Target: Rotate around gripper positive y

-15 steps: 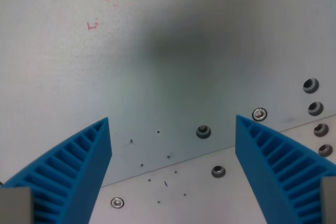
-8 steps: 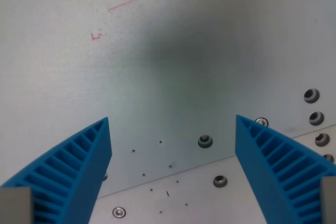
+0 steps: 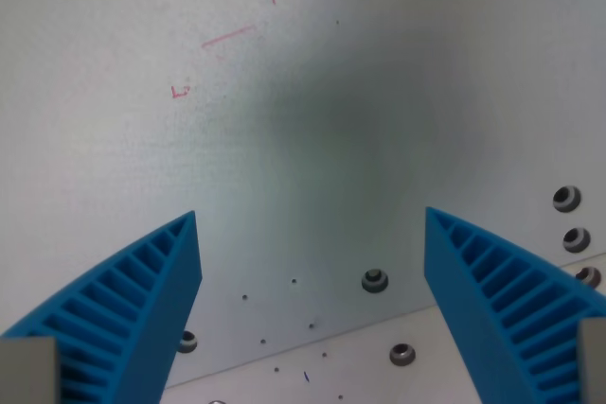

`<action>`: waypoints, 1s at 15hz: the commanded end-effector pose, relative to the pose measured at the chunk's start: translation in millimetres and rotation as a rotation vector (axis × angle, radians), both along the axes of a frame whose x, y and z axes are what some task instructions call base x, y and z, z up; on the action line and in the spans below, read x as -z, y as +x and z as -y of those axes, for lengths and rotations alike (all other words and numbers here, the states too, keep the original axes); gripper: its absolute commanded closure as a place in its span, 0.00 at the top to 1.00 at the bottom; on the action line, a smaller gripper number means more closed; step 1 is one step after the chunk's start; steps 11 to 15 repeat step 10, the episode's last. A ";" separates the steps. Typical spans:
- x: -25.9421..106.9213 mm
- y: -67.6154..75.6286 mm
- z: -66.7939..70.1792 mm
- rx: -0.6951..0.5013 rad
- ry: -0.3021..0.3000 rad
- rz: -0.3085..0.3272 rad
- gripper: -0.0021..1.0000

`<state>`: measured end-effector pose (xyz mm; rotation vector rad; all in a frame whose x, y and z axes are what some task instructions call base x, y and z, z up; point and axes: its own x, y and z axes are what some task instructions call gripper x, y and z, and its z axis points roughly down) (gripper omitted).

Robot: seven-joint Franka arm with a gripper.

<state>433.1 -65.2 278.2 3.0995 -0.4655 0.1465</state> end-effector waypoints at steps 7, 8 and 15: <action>-1.5 -15.4 -2.1 0.004 -0.111 0.314 1.00; -1.5 -15.4 -2.1 0.004 -0.115 0.325 1.00; -1.5 -15.4 -2.1 0.004 -0.122 0.347 1.00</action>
